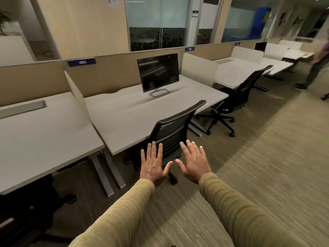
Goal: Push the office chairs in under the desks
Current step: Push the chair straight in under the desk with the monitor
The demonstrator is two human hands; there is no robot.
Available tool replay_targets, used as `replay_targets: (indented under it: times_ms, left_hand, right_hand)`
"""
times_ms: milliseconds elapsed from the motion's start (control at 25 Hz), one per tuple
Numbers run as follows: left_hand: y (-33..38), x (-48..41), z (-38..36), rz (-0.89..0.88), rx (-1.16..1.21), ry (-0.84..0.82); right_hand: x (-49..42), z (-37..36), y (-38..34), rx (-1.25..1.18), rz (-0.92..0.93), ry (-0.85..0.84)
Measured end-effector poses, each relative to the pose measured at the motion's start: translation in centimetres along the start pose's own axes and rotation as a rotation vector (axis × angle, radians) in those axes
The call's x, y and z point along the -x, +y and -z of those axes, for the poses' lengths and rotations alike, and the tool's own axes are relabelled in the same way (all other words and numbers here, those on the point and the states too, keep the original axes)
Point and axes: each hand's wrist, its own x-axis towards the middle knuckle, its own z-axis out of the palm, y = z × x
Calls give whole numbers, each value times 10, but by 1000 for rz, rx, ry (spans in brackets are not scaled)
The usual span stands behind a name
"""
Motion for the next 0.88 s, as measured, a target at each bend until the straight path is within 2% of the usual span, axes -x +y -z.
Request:
replay_targets:
  times_ms: [320,440,680,880]
  left_hand:
    - [105,-161,-1,-110,91,35]
    - [133,-210,6,-87,101,95]
    - [128,-272,5,122,51,83]
    - [118,-286,4,401,16,71]
  right_hand:
    - [-99,15,139,-10,-63,27]
    - [-127,18,180,-20,-73,47]
    - [-203,15,239,-65,15,18]
    - [-259,18,277,-106,158,-22]
